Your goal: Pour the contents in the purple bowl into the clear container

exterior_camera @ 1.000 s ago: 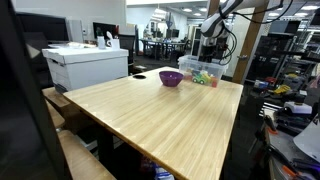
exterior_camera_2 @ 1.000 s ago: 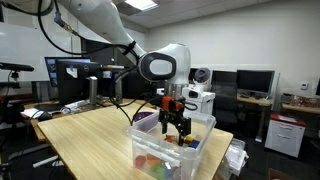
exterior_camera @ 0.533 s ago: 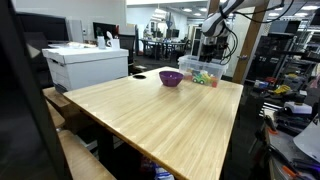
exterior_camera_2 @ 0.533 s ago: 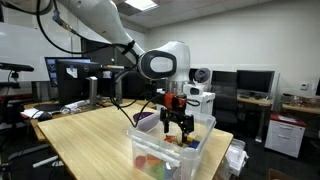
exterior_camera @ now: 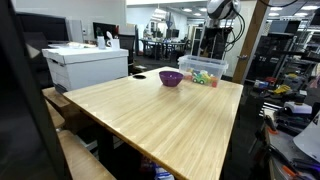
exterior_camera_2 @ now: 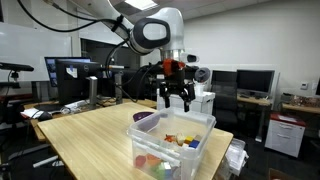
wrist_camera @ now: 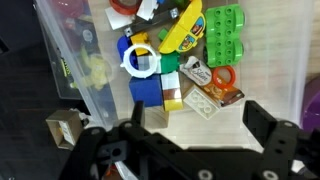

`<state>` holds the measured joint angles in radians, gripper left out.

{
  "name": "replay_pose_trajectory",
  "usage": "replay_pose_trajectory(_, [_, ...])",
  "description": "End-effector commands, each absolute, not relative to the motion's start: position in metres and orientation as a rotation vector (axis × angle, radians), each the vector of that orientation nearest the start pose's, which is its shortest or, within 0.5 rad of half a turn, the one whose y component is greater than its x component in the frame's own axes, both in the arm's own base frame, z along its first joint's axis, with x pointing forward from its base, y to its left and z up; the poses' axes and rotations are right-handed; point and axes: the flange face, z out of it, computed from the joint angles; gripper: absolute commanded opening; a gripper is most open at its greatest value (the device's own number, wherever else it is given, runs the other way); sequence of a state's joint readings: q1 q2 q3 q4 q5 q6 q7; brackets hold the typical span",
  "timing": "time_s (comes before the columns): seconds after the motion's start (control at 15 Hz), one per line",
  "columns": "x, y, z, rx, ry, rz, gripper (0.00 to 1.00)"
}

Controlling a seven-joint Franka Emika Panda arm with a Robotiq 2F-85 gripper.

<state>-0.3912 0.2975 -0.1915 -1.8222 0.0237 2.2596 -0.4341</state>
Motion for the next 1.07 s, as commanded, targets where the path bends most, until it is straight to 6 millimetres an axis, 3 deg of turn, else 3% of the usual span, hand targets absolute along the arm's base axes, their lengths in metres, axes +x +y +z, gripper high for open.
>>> replay_pose_trajectory(0.0, [0.522, -0.309, 0.427, -3.216, 0.144, -0.241, 1.00])
replay_pose_trajectory(0.27, [0.512, -0.267, 0.444, -3.211, 0.050, -0.284, 1.00])
replay_pose_trajectory(0.53, [0.502, -0.236, 0.445, -3.224, -0.060, -0.246, 1.00])
replay_pose_trajectory(0.6, [0.500, -0.232, 0.442, -3.236, -0.087, -0.224, 1.00])
replay_pose_trajectory(0.67, [0.518, -0.242, 0.444, -3.219, -0.004, -0.253, 1.00])
replay_pose_trajectory(1.0, [0.508, -0.232, 0.440, -3.224, -0.041, -0.222, 1.00])
